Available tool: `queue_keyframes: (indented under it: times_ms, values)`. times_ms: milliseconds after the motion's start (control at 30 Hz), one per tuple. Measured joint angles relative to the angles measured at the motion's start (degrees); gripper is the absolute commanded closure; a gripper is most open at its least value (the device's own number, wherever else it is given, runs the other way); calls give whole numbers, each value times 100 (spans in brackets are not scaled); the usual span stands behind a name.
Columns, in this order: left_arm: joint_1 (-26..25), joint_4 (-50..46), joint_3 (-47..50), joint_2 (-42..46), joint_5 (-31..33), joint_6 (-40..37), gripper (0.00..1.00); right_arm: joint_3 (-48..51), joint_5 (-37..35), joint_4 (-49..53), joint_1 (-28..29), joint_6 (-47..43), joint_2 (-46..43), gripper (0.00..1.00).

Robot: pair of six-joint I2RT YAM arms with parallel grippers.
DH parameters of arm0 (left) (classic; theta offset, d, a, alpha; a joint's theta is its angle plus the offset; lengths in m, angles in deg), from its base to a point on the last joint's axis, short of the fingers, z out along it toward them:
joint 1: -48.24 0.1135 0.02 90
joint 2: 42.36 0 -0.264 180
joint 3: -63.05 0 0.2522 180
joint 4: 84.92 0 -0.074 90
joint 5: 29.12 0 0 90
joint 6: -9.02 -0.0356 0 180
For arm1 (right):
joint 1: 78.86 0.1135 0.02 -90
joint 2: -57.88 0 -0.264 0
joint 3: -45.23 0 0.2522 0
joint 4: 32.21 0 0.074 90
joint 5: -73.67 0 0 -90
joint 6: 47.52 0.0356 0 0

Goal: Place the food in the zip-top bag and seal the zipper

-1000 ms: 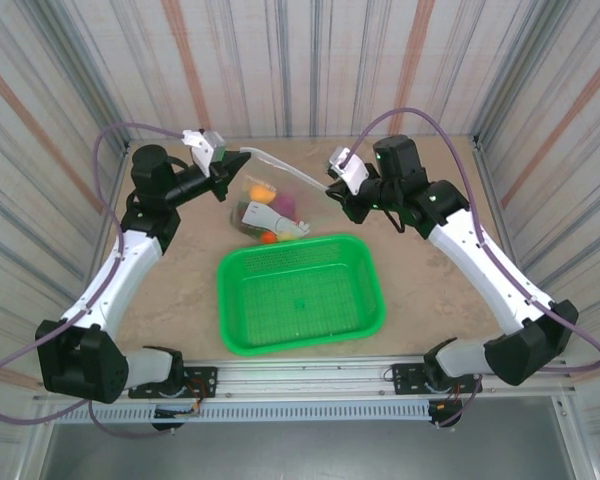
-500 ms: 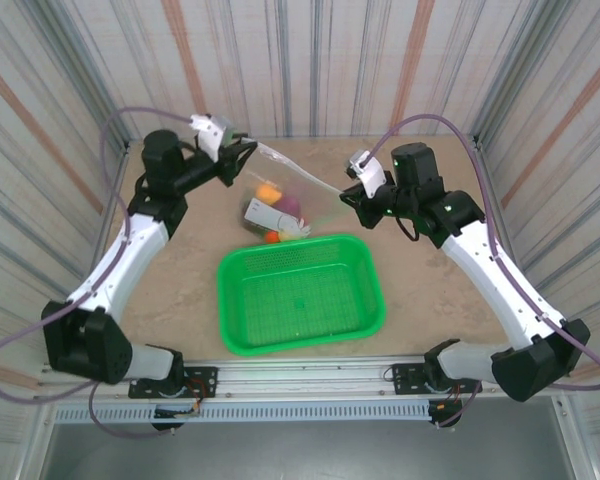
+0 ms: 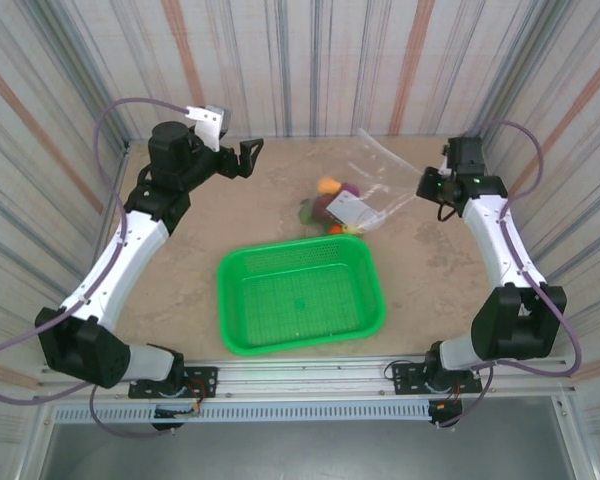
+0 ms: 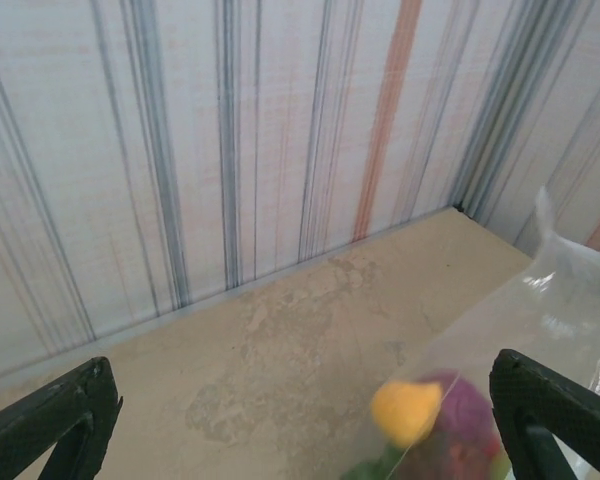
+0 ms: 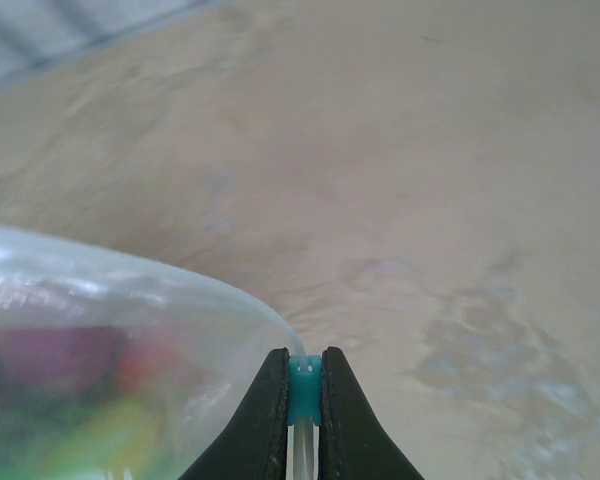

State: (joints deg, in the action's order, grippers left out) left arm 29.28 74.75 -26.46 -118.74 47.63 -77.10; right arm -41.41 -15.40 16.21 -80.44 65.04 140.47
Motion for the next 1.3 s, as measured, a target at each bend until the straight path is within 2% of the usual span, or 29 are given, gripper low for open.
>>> queue_keyframes:
  times_ms: [167, 233, 400, 433, 467, 567, 667, 800, 900, 1067, 1200, 1300]
  values:
    - [-348, -317, 608, 485, 225, 518, 1, 636, 109, -79, -538, 782, 155, 66]
    - [-450, -400, 986, 697, 236, 695, 1, 743, 216, -170, -520, 883, 214, 48]
    - [-479, -824, 1517, 1145, 315, 984, 1, 796, 155, -472, -186, 863, -31, 24]
    - [-476, -887, 1569, 1246, 393, 1016, 1, 793, 92, -505, -153, 866, -155, 17]
    - [-463, -940, 1633, 1370, 481, 1051, 1, 767, 4, -501, -129, 863, -293, 1]
    - [-378, -992, 1880, 1814, 752, 1115, 1, 428, -350, -304, -26, 807, -647, 1]
    - [-337, -992, 2184, 2321, 1368, 1113, 1, 96, -782, -160, 361, 643, -1038, 1]
    - [-273, -284, 3163, 3130, 1711, 369, 1, 317, -946, -181, 848, 203, -1869, 1]
    - [-140, 269, 4085, 3615, 1906, -44, 1, 1115, -713, -254, 848, -247, -2673, 1]
    - [380, 431, 4983, 4006, 2022, -297, 1, 2730, -490, -227, 850, -863, -3707, 1]
    - [708, 748, 5534, 4229, 1816, -544, 1, 4266, -407, -909, 848, -1438, -4457, 1]
    - [850, 1143, 6096, 4323, 1805, -546, 1, 5331, -415, -1939, 778, -1685, -4841, 1]
